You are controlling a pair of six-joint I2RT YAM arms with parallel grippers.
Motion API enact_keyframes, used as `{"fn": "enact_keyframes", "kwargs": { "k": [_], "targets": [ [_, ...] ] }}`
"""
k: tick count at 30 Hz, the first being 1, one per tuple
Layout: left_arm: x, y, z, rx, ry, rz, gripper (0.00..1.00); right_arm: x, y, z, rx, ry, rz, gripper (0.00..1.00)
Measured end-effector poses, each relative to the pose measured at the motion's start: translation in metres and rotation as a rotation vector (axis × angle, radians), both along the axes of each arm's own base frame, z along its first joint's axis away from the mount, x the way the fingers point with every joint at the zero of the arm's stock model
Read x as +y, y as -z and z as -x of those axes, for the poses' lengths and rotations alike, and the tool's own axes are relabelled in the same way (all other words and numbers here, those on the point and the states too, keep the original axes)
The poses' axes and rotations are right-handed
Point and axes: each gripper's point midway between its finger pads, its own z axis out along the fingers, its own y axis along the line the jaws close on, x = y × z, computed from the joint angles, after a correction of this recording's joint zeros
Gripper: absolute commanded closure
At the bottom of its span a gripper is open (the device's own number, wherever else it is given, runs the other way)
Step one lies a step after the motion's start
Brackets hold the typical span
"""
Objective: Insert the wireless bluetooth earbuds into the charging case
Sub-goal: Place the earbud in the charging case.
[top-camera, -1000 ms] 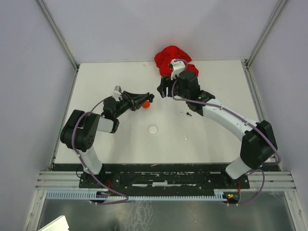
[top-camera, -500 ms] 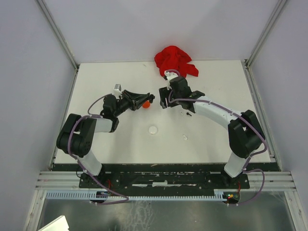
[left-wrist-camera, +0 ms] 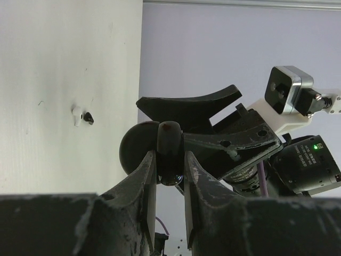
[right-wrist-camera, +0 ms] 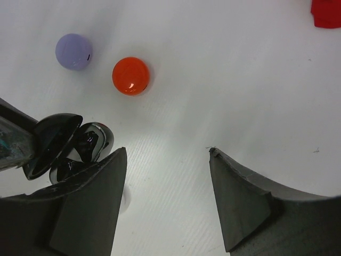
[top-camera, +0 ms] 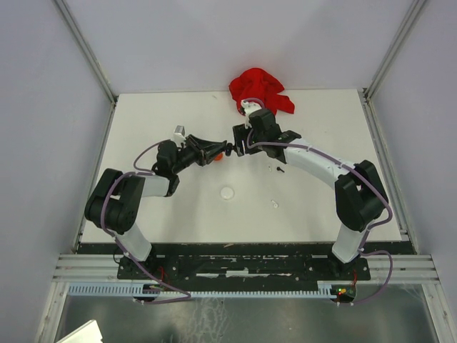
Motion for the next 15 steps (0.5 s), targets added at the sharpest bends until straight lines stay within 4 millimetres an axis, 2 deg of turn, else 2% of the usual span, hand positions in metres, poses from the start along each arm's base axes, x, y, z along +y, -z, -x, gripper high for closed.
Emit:
{"fn": "enact_keyframes", "kwargs": {
  "k": [15],
  "targets": [
    [-0.002, 0.005, 0.0, 0.003, 0.005, -0.01, 0.97, 0.007, -0.013, -0.005, -0.019, -0.009, -0.001, 0.29]
  ]
}}
